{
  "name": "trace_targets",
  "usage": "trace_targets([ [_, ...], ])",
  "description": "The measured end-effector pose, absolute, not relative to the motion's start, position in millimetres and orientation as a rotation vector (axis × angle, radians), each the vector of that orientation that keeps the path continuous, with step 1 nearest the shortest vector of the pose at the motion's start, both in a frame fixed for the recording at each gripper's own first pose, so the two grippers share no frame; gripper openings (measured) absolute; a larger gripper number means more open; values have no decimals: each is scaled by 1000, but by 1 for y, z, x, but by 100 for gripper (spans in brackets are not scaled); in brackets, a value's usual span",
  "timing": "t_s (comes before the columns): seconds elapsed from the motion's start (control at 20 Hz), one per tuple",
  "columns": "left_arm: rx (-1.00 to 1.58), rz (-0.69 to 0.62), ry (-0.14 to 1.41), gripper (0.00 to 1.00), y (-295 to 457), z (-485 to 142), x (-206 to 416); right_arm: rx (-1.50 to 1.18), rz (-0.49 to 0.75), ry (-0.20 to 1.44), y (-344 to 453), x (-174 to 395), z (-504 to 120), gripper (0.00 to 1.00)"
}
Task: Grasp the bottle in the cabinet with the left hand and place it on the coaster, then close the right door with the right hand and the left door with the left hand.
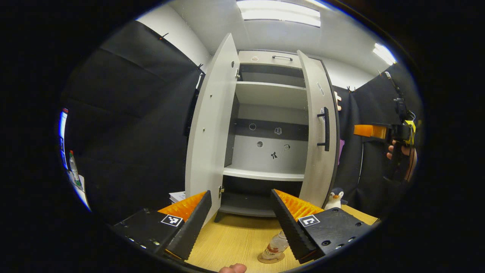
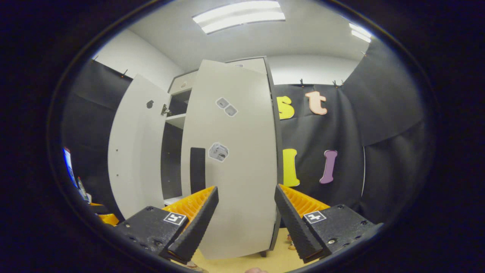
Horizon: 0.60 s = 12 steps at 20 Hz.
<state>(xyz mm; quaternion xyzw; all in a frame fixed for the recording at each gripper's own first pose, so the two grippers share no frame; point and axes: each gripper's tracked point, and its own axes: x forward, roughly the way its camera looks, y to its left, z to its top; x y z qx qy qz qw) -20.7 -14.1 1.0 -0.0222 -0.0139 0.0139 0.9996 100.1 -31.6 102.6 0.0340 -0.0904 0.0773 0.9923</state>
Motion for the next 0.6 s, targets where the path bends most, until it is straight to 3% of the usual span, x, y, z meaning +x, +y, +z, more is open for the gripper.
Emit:
trace_targets([
  [0.15,-50,14,-41,99,-14,12,-19,69,103,-181,-35,72,70,98],
  [0.2,-50,14,-45,91,-12,17,-18,64,92,-179,-34,64,59,94],
  [0.3,-67,35,-39,95,0,27,-14,53,74,-179,-32,45,41,98],
  [0.35,-83,58,-42,99,9,35,-14,57,67,-175,-31,36,33,98],
  [0.4,-94,86,-58,95,24,48,-14,61,56,-170,-31,28,25,94],
  [0.45,-94,115,-89,95,40,63,-14,58,54,-167,-30,21,18,97],
  [0.5,-84,156,-118,95,61,79,-11,56,55,-153,-28,15,11,94],
  [0.55,-77,214,-134,99,85,90,-9,61,57,-131,-26,11,3,97],
  [0.6,-84,279,-137,95,111,98,-7,68,65,-111,-25,8,-4,98],
])
